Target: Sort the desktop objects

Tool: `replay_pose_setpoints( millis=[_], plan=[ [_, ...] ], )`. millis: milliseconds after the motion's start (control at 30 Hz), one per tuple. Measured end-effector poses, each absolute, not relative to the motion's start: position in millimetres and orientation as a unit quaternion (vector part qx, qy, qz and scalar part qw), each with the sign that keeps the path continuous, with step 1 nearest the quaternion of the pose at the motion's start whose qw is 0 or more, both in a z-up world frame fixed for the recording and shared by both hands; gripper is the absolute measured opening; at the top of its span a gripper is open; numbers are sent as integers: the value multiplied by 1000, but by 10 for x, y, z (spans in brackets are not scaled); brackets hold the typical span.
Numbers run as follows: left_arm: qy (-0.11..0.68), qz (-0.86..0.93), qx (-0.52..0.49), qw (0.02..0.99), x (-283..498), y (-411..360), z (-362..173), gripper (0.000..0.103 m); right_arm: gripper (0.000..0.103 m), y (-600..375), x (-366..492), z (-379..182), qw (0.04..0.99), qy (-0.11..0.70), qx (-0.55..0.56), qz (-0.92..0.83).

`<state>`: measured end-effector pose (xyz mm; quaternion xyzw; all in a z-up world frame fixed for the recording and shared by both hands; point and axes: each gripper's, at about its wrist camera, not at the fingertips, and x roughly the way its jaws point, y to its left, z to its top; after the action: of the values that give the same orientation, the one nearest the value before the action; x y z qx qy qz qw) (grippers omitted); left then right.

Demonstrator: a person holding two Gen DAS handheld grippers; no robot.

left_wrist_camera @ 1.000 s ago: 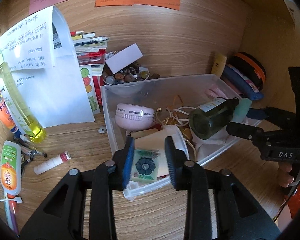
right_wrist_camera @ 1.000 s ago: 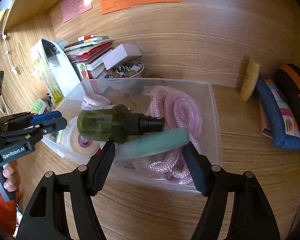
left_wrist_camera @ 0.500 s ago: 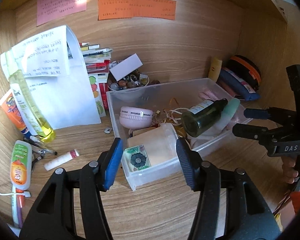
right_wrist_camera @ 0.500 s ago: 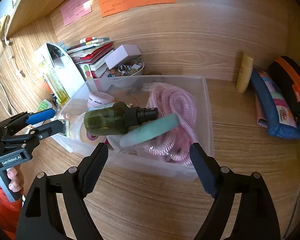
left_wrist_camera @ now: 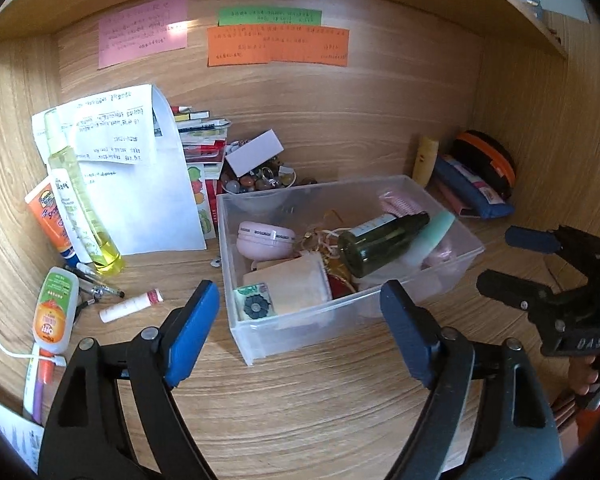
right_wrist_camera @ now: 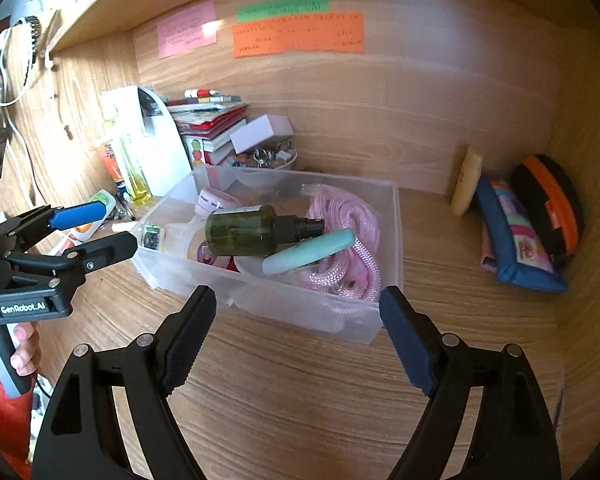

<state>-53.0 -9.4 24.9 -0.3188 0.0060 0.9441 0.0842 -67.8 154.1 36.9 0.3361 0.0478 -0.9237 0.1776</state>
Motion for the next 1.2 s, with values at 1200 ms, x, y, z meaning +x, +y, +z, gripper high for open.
replay_pose_setpoints(
  millis=[1200],
  plan=[
    [-14, 951, -302, 60, -334, 17, 204, 97, 87, 1599, -389, 394, 186, 26, 313, -931]
  ],
)
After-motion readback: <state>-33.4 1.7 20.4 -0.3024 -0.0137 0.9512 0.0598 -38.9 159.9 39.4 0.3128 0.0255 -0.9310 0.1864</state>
